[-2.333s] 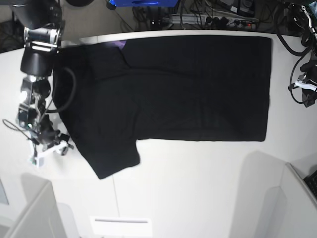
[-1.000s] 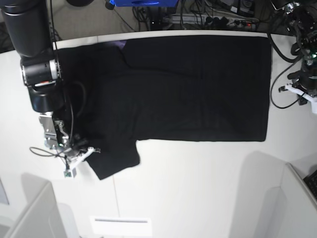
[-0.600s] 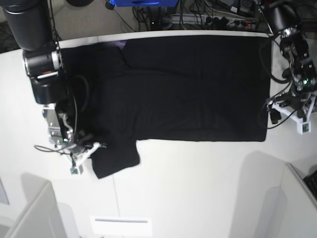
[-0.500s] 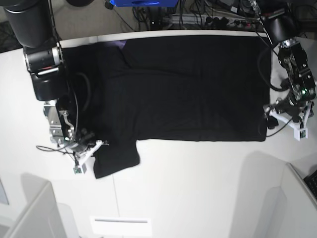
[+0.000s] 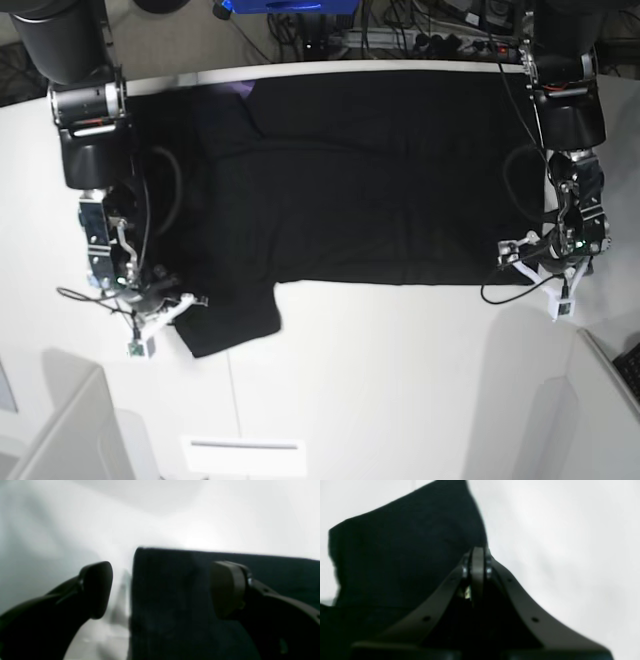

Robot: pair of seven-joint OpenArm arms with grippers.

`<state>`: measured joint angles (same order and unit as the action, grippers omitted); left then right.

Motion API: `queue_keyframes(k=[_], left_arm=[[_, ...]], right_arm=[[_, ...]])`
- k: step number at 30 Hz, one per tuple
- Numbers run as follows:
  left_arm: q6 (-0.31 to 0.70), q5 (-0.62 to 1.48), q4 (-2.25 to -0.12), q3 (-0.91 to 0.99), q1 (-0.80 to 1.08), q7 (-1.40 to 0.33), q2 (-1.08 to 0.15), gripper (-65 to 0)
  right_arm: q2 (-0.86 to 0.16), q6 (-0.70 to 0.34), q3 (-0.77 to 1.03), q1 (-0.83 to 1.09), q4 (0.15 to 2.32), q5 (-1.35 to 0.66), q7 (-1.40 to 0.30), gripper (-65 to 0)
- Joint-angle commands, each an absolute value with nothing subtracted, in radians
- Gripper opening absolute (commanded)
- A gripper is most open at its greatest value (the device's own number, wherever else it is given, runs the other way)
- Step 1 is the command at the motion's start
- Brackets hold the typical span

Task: Fold the T-shirt properly
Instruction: 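Move both grippers to the hem corners of the shirt, then grasp the hem corners and fold them toward the collar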

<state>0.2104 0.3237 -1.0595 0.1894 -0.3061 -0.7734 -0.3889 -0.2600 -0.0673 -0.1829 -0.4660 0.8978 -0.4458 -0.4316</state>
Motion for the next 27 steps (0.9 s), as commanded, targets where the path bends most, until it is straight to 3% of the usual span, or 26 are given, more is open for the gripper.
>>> queue_keyframes(k=[1, 14, 20, 27], left_arm=[[0.208, 0.331, -1.067, 0.196, -0.351, -0.753, -0.409, -7.2], [0.208, 0.329, -1.023, 0.194, -0.369, -0.751, -0.409, -7.2], [0.208, 0.329, -0.906, 0.194, -0.432, -0.736, -0.407, -7.2], [0.206, 0.331, -0.894, 0.058, -0.429, -0.688, -0.407, -7.4]], right_arm=[[-0.274, -0.065, -0.177, -0.499, 0.929, -0.45, -0.406, -65.0], [-0.269, -0.064, -0.176, -0.475, 1.033, -0.452, -0.41, -65.0], [-0.266, -0.064, -0.176, -0.473, 1.033, -0.452, -0.41, -65.0], [-0.269, -0.064, -0.176, -0.472, 1.033, -0.452, -0.41, -65.0]])
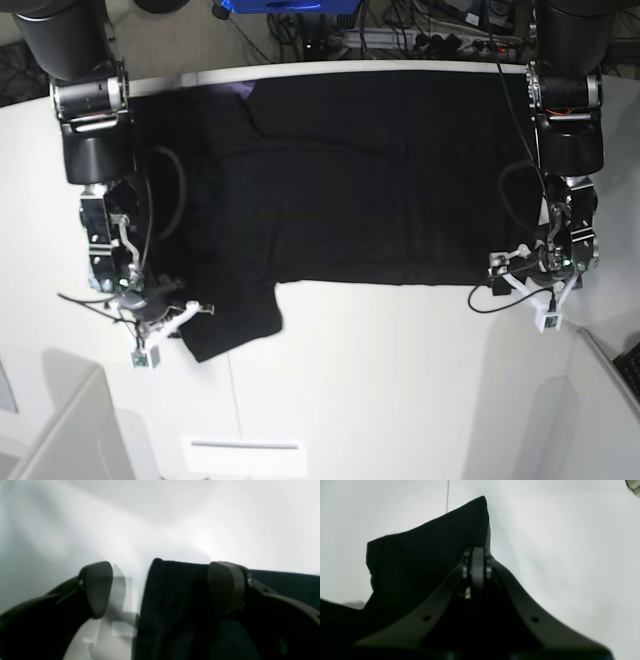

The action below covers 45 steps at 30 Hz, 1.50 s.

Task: Fold the T-shirt properly
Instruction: 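Grasp the hem corners and fold them toward the collar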

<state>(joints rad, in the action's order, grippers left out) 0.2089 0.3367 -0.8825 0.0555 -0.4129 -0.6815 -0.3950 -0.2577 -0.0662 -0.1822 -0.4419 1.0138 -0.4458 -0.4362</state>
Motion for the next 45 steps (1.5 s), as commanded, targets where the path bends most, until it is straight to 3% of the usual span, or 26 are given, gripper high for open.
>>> queue_keyframes(k=[1, 5, 9, 12, 13, 19, 27, 33, 40, 45], left_arm=[[0.203, 0.331, -0.894, 0.059, -0.429, -0.688, -0.406, -7.4], [0.202, 0.331, -0.894, 0.045, -0.427, -0.688, -0.404, -11.2], [0.202, 0.331, -0.901, 0.056, -0.427, -0.688, -0.404, -35.5], [0.203, 0.331, -0.903, 0.056, -0.426, -0.688, -0.41, -63.4], [0.203, 0.331, -0.908, 0.058, -0.426, -0.688, -0.41, -65.0], [0.203, 0.34, -1.13, 0.061, -0.351, -0.688, -0.414, -65.0], [0.208, 0.34, -1.497, 0.246, -0.143, -0.694, -0.41, -65.0], [0.208, 0.341, -1.627, 0.257, -0.033, -0.694, -0.414, -65.0], [0.208, 0.343, -1.748, 0.257, 0.056, -0.696, -0.406, -65.0], [0.234, 0.398, -1.796, 0.28, 0.084, -0.803, -0.4, -65.0]], right_arm=[[-0.271, -0.064, -0.176, -0.472, 1.033, -0.452, -0.41, -65.0], [-0.272, -0.064, -0.176, -0.47, 1.033, -0.452, -0.41, -65.0], [-0.274, -0.064, -0.176, -0.469, 1.033, -0.452, -0.41, -65.0], [-0.274, -0.064, -0.176, -0.458, 1.033, -0.452, -0.41, -65.0], [-0.274, -0.064, -0.176, -0.458, 1.033, -0.452, -0.41, -65.0], [-0.275, -0.064, -0.176, -0.456, 1.029, -0.45, -0.409, -65.0], [-0.308, -0.062, -0.174, -0.441, 1.032, -0.452, -0.407, -65.0], [-0.306, -0.062, -0.028, -0.4, 1.055, -0.45, -0.412, -65.0], [-0.306, -0.062, -0.022, -0.305, 1.175, -0.45, -0.441, -65.0], [-0.306, -0.062, -0.021, -0.254, 1.23, -0.45, -0.441, -65.0]])
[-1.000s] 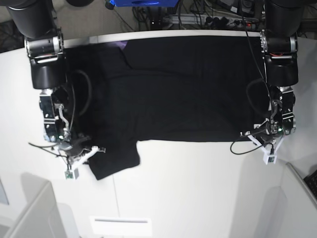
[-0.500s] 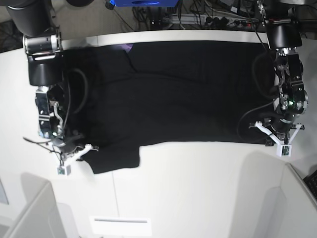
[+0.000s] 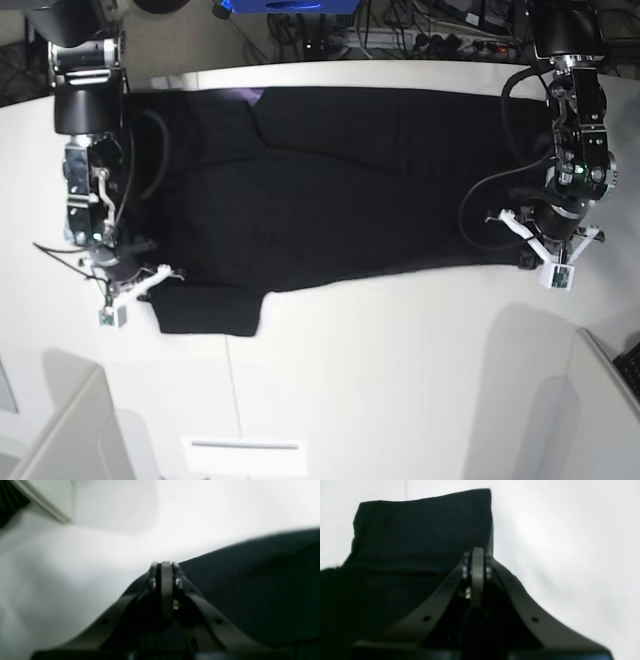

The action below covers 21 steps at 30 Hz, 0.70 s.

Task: Fold the T-shirt properly
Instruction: 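Grasp the hem corners and fold them toward the collar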

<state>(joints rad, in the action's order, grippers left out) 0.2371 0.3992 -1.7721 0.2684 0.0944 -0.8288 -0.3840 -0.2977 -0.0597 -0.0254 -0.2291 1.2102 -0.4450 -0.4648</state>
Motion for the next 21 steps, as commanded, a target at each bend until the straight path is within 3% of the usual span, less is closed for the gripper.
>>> queue_keyframes(k=[1, 6, 21], left_arm=[[0.252, 0.438, -1.804, 0.314, 0.087, -0.819, -0.398, -65.0], [0.263, 0.556, -1.817, 0.409, 0.113, -0.918, -0.401, -65.0], [0.265, 0.561, -1.96, 0.522, 0.254, -0.998, -0.4, -65.0]], right_arm=[[-0.306, -0.062, -0.005, -0.242, 1.242, -0.45, -0.441, -65.0], [-0.305, -0.064, 0.082, -0.202, 1.303, -0.45, -0.492, -65.0], [-0.298, -0.064, 0.223, -0.036, 1.583, -0.456, -0.639, -65.0]])
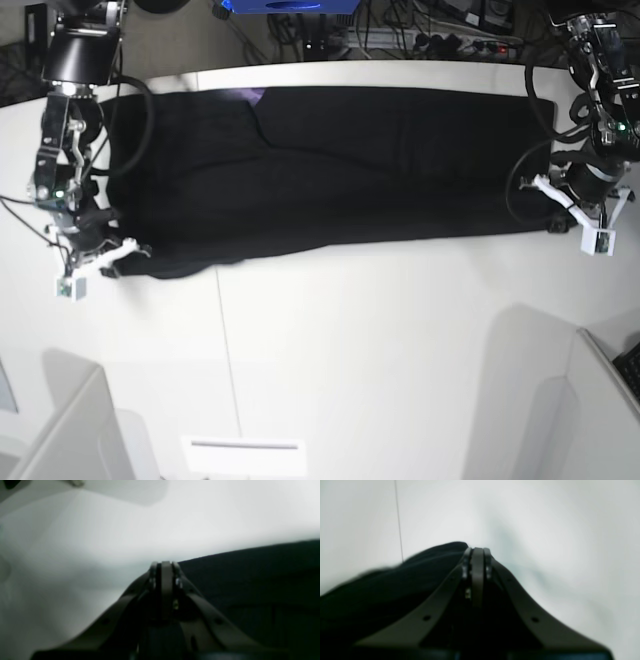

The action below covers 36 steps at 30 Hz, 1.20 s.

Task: Fold the T-shirt properly
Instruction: 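Grasp the hem corners and fold them toward the collar, then open both grippers and release the folded shirt edge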

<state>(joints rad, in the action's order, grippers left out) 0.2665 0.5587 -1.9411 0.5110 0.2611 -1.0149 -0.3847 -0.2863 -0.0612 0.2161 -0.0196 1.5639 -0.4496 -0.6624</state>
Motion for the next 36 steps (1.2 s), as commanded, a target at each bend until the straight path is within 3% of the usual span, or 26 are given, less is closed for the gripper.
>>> queue_keyframes(k=[1, 12, 36], left_arm=[[0.265, 0.561, -1.962, 0.522, 0.263, -0.998, -0.4, -65.0], [0.265, 0.561, -1.968, 0.526, 0.349, -0.997, -0.401, -65.0], [0.265, 0.559, -2.002, 0.587, 0.478, -0.997, -0.4, -65.0]], right_arm=[[-0.298, -0.064, 0.229, -0.024, 1.604, -0.456, -0.65, -65.0], [-0.217, -0.07, 0.381, 0.096, 1.814, -0.456, -0.817, -65.0], [-0.182, -0.07, 0.41, 0.275, 1.98, -0.456, -0.883, -65.0]])
